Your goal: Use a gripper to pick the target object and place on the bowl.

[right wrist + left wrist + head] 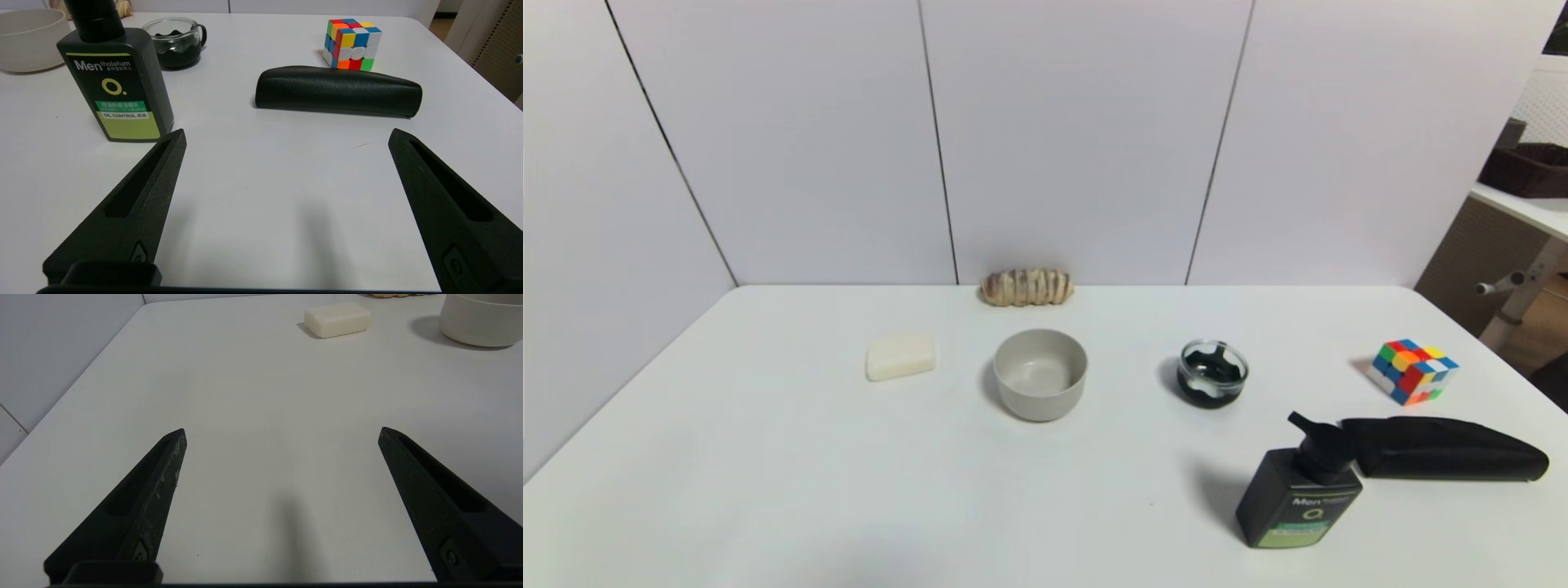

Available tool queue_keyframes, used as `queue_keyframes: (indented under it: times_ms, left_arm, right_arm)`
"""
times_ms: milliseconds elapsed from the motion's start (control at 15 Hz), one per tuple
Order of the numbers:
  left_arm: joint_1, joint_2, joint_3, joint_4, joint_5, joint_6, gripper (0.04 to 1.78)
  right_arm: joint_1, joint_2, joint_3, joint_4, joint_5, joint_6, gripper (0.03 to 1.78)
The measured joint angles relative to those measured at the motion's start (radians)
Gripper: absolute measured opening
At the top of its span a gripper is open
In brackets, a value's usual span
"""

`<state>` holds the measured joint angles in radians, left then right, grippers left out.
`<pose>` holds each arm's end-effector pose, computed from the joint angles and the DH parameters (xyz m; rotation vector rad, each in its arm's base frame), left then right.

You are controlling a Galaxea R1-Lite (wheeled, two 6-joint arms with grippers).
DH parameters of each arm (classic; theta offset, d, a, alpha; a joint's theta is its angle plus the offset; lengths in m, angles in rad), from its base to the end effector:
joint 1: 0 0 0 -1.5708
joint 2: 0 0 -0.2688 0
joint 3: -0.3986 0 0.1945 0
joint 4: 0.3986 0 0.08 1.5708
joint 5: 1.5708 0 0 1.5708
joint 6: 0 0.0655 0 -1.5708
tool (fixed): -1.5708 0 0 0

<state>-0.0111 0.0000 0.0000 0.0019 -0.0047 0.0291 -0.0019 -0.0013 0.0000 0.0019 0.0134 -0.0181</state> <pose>0.0559 -0.0009 0.0752 0.0291 0.0017 -0.0158 0.0558 0.0008 0.0753 -0.0181 0.0005 0.0115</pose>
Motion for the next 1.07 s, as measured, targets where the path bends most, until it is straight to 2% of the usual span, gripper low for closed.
queue_keyframes:
  times_ms: [400,600,800,1067]
  left_arm:
    - [0.0,0.0,0.0,0.0,0.0,0.0,1.69]
    - [0.001,0.0,0.0,0.0,0.0,0.0,1.69]
    - [0.0,0.0,0.0,0.0,0.0,0.0,1.69]
    - [0.0,0.0,0.0,0.0,0.0,0.0,1.69]
  right_arm:
    - [0.0,0.0,0.0,0.002,0.001,-0.001,1.71]
    - [0.0,0.002,-0.015,0.045,0.01,-0.013,1.71]
    - [0.0,0.059,-0.118,0.152,0.008,-0.002,1.71]
    - [-0.014,0.279,-0.353,0.306,0.029,0.002,1.71]
